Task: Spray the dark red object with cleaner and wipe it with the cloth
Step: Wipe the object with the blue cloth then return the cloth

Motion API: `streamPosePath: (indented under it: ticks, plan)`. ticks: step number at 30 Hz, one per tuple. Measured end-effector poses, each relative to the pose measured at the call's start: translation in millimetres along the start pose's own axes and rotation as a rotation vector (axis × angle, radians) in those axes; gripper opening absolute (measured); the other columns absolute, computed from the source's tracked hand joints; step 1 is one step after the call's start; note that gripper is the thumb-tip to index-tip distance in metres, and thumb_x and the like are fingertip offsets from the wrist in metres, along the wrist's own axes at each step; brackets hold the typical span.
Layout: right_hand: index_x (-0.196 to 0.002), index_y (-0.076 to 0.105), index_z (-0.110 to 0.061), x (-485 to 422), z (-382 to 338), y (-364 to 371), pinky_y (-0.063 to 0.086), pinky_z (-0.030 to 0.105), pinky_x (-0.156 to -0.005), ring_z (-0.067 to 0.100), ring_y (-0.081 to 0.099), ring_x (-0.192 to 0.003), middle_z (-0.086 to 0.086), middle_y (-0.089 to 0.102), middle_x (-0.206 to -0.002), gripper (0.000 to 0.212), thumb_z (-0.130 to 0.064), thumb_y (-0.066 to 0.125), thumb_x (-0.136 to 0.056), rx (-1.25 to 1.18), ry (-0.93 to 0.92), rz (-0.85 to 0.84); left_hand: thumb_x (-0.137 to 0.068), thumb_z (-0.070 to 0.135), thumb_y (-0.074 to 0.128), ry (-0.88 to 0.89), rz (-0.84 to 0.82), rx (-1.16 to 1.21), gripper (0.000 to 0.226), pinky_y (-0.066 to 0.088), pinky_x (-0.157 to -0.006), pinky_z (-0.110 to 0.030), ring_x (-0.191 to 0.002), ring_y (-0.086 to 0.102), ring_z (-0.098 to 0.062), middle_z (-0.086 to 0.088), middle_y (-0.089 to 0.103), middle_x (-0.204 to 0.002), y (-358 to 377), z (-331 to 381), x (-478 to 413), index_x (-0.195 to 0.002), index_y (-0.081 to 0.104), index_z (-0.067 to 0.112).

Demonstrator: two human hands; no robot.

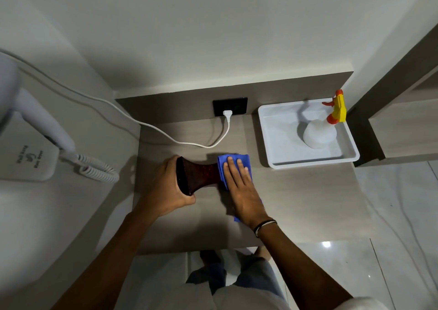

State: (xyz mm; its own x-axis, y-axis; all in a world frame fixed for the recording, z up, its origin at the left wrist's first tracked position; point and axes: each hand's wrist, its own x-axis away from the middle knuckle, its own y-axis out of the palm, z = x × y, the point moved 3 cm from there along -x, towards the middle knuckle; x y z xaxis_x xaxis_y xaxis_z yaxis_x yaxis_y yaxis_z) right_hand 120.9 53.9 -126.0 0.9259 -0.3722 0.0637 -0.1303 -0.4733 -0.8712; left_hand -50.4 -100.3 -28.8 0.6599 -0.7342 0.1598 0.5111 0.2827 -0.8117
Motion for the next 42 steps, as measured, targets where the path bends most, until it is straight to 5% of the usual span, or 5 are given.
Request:
streamPosePath:
  ticks: [9,14,28,34,42]
  plan:
    - [-0.172,0.000,-0.010,-0.3,-66.2,-1.0,0.009,0.048,-0.137,0.030,-0.006,-0.169,0.008,-0.008,-0.182,0.104,0.012,0.059,-0.089,-0.254,-0.277,0.099,-0.051,0.036,0.089,0.097,0.006,-0.044,0.082,0.058,-0.087,-0.045,-0.099,0.070,-0.034,-0.014,0.072,-0.111,-0.7,13.9,-0.9,-0.121,0.064,0.003]
    - [-0.170,-0.007,-0.016,6.6,8.6,-5.5,0.013,0.053,-0.136,0.031,-0.022,-0.165,0.002,-0.028,-0.174,0.101,0.009,0.060,-0.099,-0.069,0.028,0.006,-0.046,0.037,0.096,-0.031,0.011,-0.077,0.094,0.051,-0.080,-0.034,-0.107,0.061,-0.022,-0.002,0.065,-0.118,0.0,8.0,1.8,-0.129,0.057,0.019]
    - [-0.169,-0.007,-0.020,30.8,22.0,2.4,0.001,0.044,-0.137,0.029,-0.015,-0.166,-0.001,-0.027,-0.173,0.104,0.009,0.062,-0.097,-0.035,0.041,-0.005,-0.041,0.051,0.084,-0.031,-0.108,-0.157,0.099,0.056,-0.093,-0.044,-0.114,0.060,-0.026,0.001,0.064,-0.120,-4.6,19.0,-6.0,-0.132,0.056,0.022]
    - [-0.167,0.033,-0.010,30.0,72.3,-55.6,0.030,0.035,-0.130,0.031,0.038,-0.159,0.014,0.035,-0.172,0.077,0.005,0.062,-0.098,-0.195,0.197,0.177,-0.041,0.067,0.066,0.051,-0.065,-0.404,0.118,0.049,-0.101,-0.040,-0.118,0.060,-0.030,-0.005,0.067,-0.131,-6.0,53.5,-18.8,-0.145,0.055,0.012]
    - [-0.153,0.053,-0.006,-35.2,106.9,-133.0,0.044,0.034,-0.117,0.031,0.060,-0.135,0.013,0.061,-0.148,0.060,0.007,0.049,-0.095,-0.300,0.240,0.378,-0.042,0.064,0.078,0.097,-0.011,-0.522,0.117,0.052,-0.100,-0.048,-0.113,0.066,-0.034,-0.008,0.071,-0.128,13.6,86.1,-26.1,-0.143,0.061,0.008]
